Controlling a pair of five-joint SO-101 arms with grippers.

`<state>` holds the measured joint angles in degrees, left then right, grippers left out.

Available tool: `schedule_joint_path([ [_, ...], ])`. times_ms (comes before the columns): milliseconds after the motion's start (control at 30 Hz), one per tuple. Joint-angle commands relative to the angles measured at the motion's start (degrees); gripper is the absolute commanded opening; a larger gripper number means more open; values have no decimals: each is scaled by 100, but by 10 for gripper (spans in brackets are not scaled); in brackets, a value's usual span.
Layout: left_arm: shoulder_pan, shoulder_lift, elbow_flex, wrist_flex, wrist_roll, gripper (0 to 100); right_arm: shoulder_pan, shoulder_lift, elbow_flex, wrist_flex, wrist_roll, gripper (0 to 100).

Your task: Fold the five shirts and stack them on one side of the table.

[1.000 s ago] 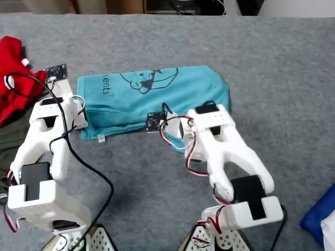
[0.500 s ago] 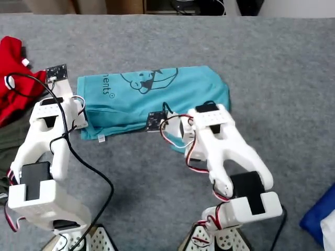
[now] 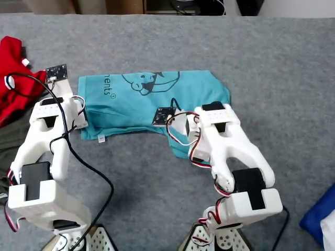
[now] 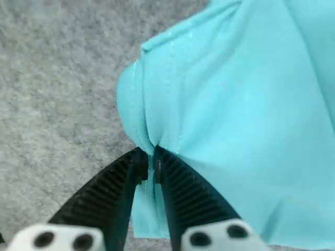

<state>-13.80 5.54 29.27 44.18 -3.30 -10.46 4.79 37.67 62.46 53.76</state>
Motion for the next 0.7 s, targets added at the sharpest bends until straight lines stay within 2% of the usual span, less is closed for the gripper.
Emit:
schedule_joint_path([
  [0, -62, -40, -273, 44, 9, 21, 180, 163, -163, 149, -158, 5],
  [167, -62, -40, -273, 44, 9, 21, 259, 163, -1288, 747, -510, 5],
  [433, -53, -31, -273, 44, 9, 21, 207, 215, -2993, 1327, -536, 5],
  [667, -53, -31, -273, 44, 9, 21, -233, 831, -4013, 1538, -510, 5],
])
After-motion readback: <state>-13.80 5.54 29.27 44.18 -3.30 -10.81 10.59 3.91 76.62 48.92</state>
